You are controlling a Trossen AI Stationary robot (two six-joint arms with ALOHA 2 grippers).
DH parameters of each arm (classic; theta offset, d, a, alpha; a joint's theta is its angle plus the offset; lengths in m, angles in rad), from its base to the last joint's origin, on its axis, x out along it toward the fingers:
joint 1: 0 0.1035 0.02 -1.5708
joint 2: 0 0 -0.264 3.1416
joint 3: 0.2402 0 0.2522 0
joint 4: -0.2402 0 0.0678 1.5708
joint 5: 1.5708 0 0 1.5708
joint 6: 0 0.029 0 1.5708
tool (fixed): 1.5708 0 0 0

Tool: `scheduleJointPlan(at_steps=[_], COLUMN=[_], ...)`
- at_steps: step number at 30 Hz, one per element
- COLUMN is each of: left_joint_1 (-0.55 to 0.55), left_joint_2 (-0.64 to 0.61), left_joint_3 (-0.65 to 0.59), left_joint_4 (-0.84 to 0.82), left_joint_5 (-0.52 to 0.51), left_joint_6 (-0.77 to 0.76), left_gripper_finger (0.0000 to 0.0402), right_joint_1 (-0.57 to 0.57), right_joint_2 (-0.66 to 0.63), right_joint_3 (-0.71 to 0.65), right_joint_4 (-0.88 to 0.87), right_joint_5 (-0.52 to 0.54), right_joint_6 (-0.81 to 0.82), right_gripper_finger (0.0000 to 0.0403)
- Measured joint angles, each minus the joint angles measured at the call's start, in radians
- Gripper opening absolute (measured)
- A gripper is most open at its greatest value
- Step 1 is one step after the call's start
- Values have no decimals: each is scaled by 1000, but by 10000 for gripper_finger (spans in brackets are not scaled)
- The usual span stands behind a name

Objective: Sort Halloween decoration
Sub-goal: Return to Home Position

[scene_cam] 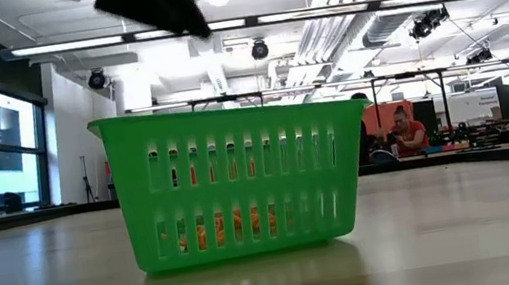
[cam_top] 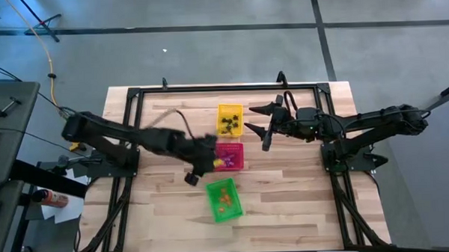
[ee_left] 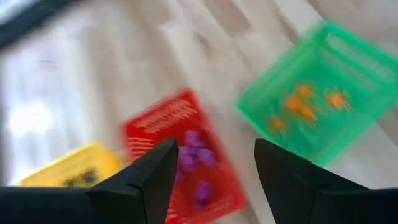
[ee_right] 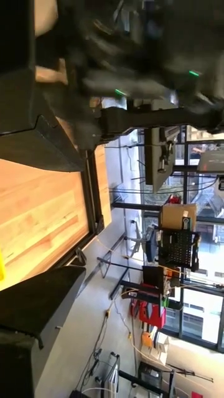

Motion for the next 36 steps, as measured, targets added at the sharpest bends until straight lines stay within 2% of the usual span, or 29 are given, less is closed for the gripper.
scheduleJointPlan(at_steps=[7,14,19,24,27,32,36], left_joint_1=[146,280,313,301,287,268,264], left_joint_2=[-256,-449,-512,-521,-527,-534,-530], left_joint_3=[0,1,0,-7,-110,-357,-442], left_joint_4=[-7,113,209,243,400,781,887], left_joint_5=[-22,-24,-24,-9,-8,-8,-17], left_joint_6=[-121,-250,-338,-391,-440,-530,-574], left_gripper_finger=[205,205,205,205,204,200,200], right_joint_1=[-5,-5,-5,-5,-5,-4,-4], right_joint_2=[0,0,-16,-92,-160,-274,-327], right_joint_3=[0,0,0,0,0,0,0], right_joint_4=[-8,-11,-4,-12,-54,-175,-221], right_joint_5=[7,7,-4,-13,-13,-13,-13], right_joint_6=[-5,38,67,62,60,89,213], right_gripper_finger=[257,257,257,257,257,257,257])
